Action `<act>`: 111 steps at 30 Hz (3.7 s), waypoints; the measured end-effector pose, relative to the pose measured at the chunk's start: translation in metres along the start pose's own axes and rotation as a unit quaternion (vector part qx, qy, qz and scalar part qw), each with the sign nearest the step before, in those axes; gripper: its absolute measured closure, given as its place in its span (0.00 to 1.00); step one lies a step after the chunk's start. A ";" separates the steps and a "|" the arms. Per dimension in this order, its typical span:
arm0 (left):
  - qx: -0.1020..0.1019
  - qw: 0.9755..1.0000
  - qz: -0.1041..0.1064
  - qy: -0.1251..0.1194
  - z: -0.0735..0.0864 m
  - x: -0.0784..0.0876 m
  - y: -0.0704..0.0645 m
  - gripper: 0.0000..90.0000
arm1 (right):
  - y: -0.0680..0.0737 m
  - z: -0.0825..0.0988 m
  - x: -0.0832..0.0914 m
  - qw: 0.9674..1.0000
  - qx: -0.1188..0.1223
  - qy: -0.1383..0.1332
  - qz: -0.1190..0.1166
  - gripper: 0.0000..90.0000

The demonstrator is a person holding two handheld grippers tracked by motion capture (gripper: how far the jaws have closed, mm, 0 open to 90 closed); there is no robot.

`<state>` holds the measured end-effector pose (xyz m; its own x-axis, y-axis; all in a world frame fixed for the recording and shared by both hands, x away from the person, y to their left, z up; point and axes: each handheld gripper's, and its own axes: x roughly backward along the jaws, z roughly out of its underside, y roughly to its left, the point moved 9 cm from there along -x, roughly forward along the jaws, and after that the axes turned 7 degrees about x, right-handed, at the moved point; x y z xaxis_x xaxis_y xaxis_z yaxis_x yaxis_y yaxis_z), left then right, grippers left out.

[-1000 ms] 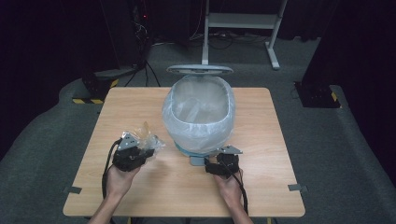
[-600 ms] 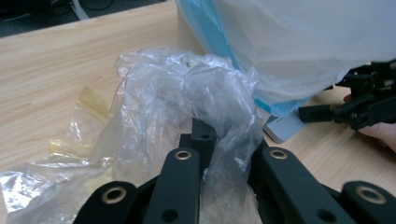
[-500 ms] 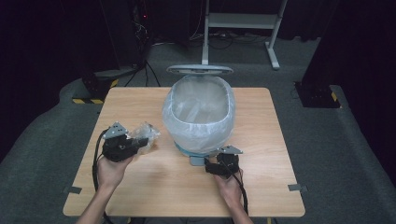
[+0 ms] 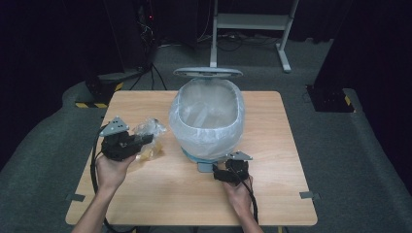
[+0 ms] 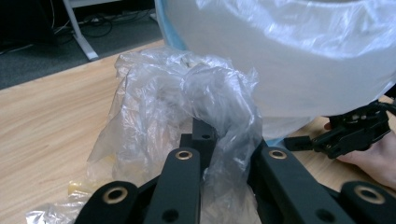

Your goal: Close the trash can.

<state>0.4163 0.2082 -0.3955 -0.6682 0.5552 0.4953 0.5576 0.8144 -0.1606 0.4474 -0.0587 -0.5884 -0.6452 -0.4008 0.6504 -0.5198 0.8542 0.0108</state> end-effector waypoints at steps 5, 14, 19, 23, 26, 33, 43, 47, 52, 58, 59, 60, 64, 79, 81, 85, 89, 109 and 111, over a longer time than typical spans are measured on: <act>-0.001 1.000 0.002 0.000 -0.006 0.002 -0.002 0.91 | 0.000 0.000 0.000 1.000 0.000 0.000 0.000 0.18; -0.003 1.000 0.013 -0.013 -0.026 0.008 -0.007 0.92 | 0.000 0.000 0.000 1.000 0.000 0.000 0.000 0.18; -0.010 0.999 0.023 -0.023 -0.041 0.010 -0.014 0.92 | 0.000 0.000 0.000 1.000 0.000 0.000 0.000 0.18; -0.009 0.999 0.030 -0.025 -0.050 0.010 -0.018 0.92 | 0.000 0.000 0.000 1.000 0.000 0.000 0.000 0.18; -0.012 0.999 0.035 -0.026 -0.057 0.008 -0.021 0.92 | 0.000 0.000 0.000 1.000 0.000 0.000 0.000 0.18; -0.012 0.998 0.046 -0.029 -0.070 0.004 -0.027 0.92 | 0.000 0.000 0.000 1.000 0.000 0.000 0.000 0.18; -0.021 0.997 0.060 -0.032 -0.091 -0.002 -0.041 0.92 | 0.000 0.000 0.000 1.000 0.000 -0.001 -0.001 0.18; -0.023 0.997 0.067 -0.028 -0.098 -0.008 -0.046 0.92 | 0.000 0.000 0.000 1.000 0.000 -0.001 -0.001 0.18; -0.026 0.997 0.072 -0.026 -0.103 -0.014 -0.052 0.92 | 0.000 0.000 0.000 1.000 0.000 -0.001 -0.001 0.18; -0.029 0.997 0.077 -0.017 -0.109 -0.025 -0.058 0.92 | 0.000 0.000 0.000 1.000 0.000 -0.001 -0.001 0.18; -0.029 0.996 0.078 -0.016 -0.110 -0.027 -0.059 0.92 | 0.000 0.000 0.000 1.000 0.000 -0.001 -0.001 0.18; -0.028 0.996 0.082 -0.016 -0.112 -0.030 -0.062 0.92 | 0.000 0.000 0.000 1.000 0.000 -0.001 -0.001 0.18; -0.034 0.996 0.087 -0.015 -0.117 -0.036 -0.070 0.92 | 0.000 0.000 0.000 1.000 0.000 -0.001 -0.001 0.18; -0.054 0.993 0.101 0.010 -0.125 -0.074 -0.097 0.92 | 0.000 0.000 0.000 1.000 0.000 -0.001 -0.001 0.18; -0.050 0.993 0.108 0.019 -0.123 -0.081 -0.100 0.91 | 0.000 0.000 0.000 1.000 0.000 -0.001 -0.001 0.18; -0.045 0.993 0.104 0.020 -0.121 -0.087 -0.099 0.72 | 0.000 0.000 0.000 1.000 0.000 -0.001 -0.001 0.18; -0.046 0.995 0.090 0.019 -0.120 -0.089 -0.097 0.55 | 0.000 0.000 0.000 1.000 0.001 -0.002 0.000 0.18; -0.051 0.996 0.063 0.030 -0.123 -0.095 -0.103 0.25 | 0.000 0.000 0.000 1.000 0.003 -0.003 0.000 0.19; -0.055 0.996 0.069 0.025 -0.125 -0.097 -0.107 0.33 | 0.000 0.000 0.000 1.000 0.003 -0.003 0.000 0.19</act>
<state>0.4830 0.0463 -0.3194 -0.5580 0.6494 0.5166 0.6944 0.7062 -0.1378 0.4471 -0.0584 -0.5880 -0.6481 -0.4025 0.6465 -0.5229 0.8524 0.0065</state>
